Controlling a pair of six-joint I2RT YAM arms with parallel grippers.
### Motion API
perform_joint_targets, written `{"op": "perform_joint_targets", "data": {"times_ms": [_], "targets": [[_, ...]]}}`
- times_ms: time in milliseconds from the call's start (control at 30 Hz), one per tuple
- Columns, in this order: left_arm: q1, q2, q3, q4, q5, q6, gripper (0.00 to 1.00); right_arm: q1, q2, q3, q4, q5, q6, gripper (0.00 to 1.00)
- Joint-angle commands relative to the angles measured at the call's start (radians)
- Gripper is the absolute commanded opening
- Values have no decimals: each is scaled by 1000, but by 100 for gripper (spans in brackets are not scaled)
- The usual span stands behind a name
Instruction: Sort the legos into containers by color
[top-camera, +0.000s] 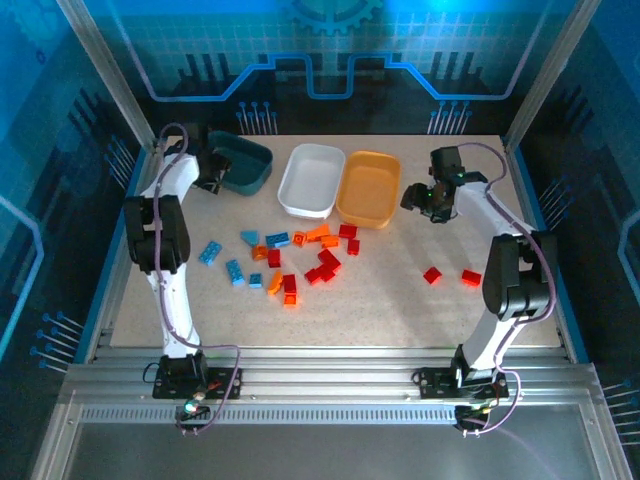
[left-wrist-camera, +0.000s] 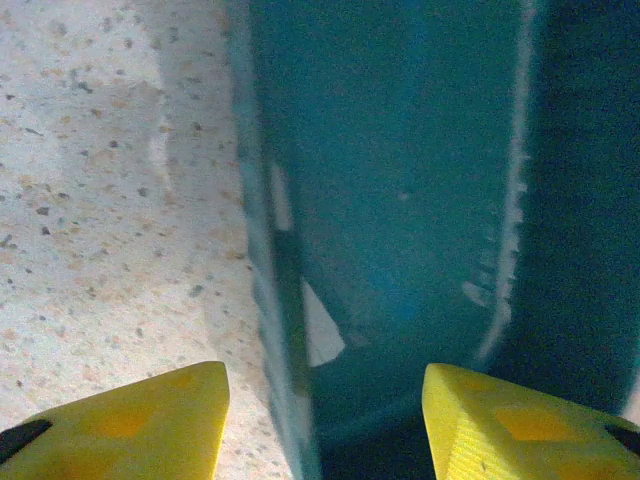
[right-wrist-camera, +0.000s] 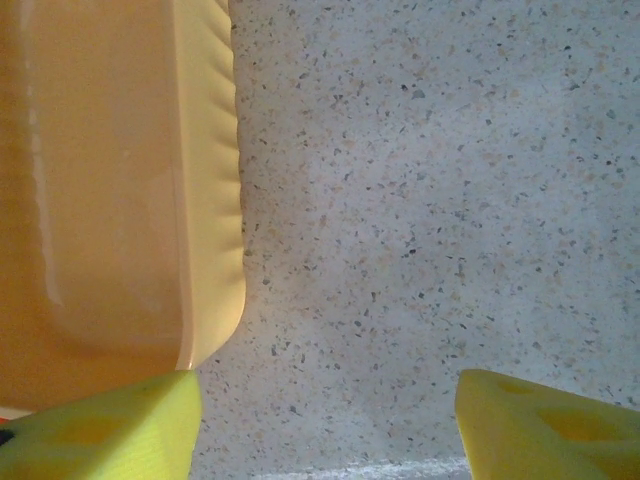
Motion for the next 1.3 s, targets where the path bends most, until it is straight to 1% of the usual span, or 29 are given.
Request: {"op": "perform_joint_targets", "data": {"times_ms": [0, 67, 167, 267, 300, 367, 467, 533, 567, 633, 667, 700, 800, 900, 1067, 1133, 1267], "targets": [[0, 52, 78, -78, -46, 7, 55, -12, -47, -22, 3, 0, -12, 69], [1, 71, 82, -61, -44, 38, 54, -16, -53, -31, 8, -4, -11, 69], [10, 108, 108, -58, -27, 97, 47, -16, -56, -39, 12, -6, -12, 69], [18, 114, 118, -70, -25, 194, 37, -17, -62, -46, 10, -5, -14, 69], [21, 107, 114, -73, -28, 231, 33, -17, -67, -51, 9, -2, -14, 69], [23, 94, 109, -77, -30, 307, 27, -19, -79, -61, 10, 0, -11, 69], [23, 95, 140, -112, -26, 417, 20, -19, -96, -75, 10, -9, -1, 68], [22, 106, 172, -147, 4, 498, 18, -18, -115, -88, 9, -15, 4, 68], [20, 116, 193, -179, 2, 535, 12, -19, -126, -94, 7, -12, 7, 68], [12, 121, 204, -203, 28, 629, 7, -19, -148, -107, 4, -14, 9, 68], [8, 122, 204, -221, 12, 673, 2, -19, -160, -113, 0, -14, 9, 68], [5, 126, 204, -232, 4, 708, 0, -18, -170, -119, -5, -11, 10, 68], [3, 144, 210, -262, 34, 797, 0, -17, -200, -140, -19, -1, 11, 68], [-25, 159, 215, -294, 37, 891, 0, -19, -220, -162, -44, 12, 11, 68], [-110, 150, 189, -288, -45, 1059, 0, -20, -262, -216, -91, 54, 37, 69], [-135, 127, 148, -239, -78, 1096, 0, -22, -287, -248, -103, 81, 55, 69], [-153, 113, 141, -225, -59, 1104, 0, -29, -331, -295, -120, 110, 82, 71]]}}
